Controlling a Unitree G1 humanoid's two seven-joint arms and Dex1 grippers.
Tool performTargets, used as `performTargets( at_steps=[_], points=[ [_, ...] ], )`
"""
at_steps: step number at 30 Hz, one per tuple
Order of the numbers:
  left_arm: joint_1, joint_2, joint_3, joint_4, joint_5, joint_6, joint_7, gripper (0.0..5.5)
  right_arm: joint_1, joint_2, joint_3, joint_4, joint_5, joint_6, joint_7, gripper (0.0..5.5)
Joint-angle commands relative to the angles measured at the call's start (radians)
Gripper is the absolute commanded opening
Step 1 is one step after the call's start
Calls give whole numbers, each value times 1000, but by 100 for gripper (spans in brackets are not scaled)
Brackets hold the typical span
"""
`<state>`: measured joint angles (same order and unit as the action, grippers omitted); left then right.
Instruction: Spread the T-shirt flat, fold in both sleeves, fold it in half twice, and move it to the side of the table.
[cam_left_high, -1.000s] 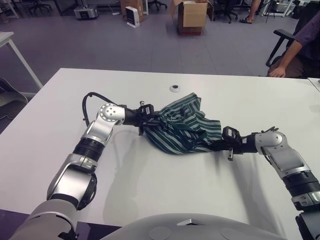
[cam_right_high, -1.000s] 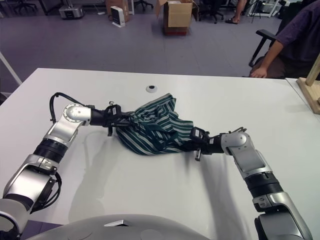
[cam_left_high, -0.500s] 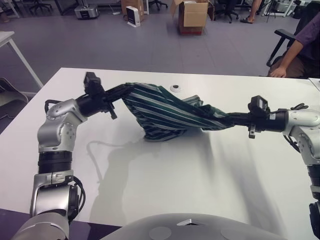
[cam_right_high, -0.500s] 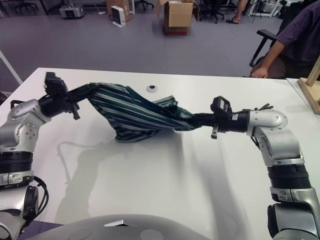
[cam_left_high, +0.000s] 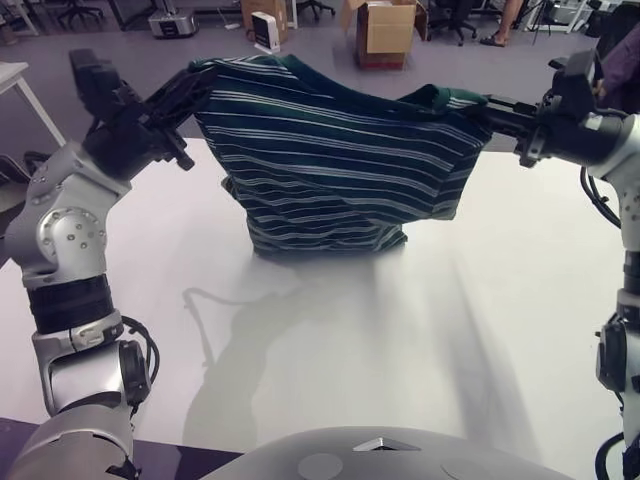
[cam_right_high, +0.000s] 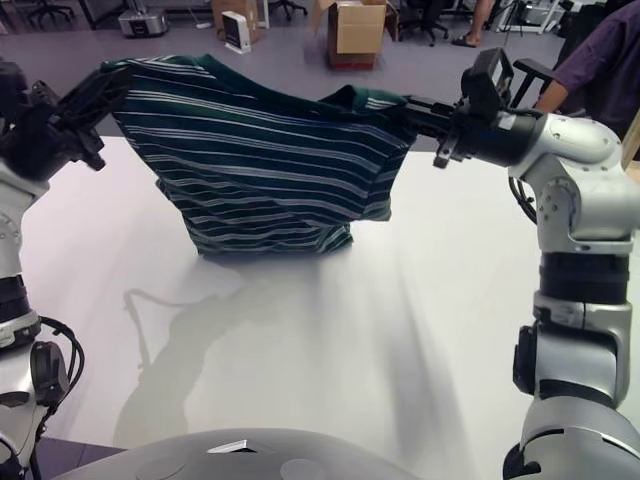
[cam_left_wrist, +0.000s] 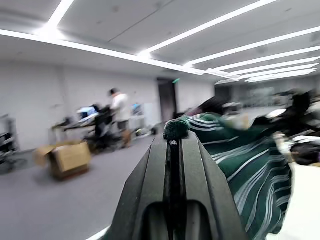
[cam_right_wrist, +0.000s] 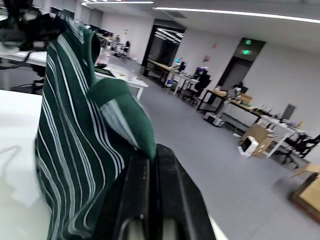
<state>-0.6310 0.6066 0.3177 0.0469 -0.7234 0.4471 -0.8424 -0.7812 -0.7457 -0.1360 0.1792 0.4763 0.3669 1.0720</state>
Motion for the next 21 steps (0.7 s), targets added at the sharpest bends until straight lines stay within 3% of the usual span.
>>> performTargets(
  at_steps=[1,6,12,15,21],
  points=[
    [-135,-5,-23,55,63,-58,42,2,-135,27,1,105,-34,-71,-20,0],
    [-283,-22,-54,158,160,-156,105,2,-255,63,13,247,-89,-173,-35,0],
    [-209,-19,-31,91,126,-148,76,2,-250,56,-9,269,-77,-191,-10,0],
    [-61,12,-55,-34,105,-105,-2,2,-63,-22,28,110,-43,-127,153,0],
    [557,62,-156,-536,8,29,-128,2,406,-147,89,-226,-49,-42,282,0]
  ],
)
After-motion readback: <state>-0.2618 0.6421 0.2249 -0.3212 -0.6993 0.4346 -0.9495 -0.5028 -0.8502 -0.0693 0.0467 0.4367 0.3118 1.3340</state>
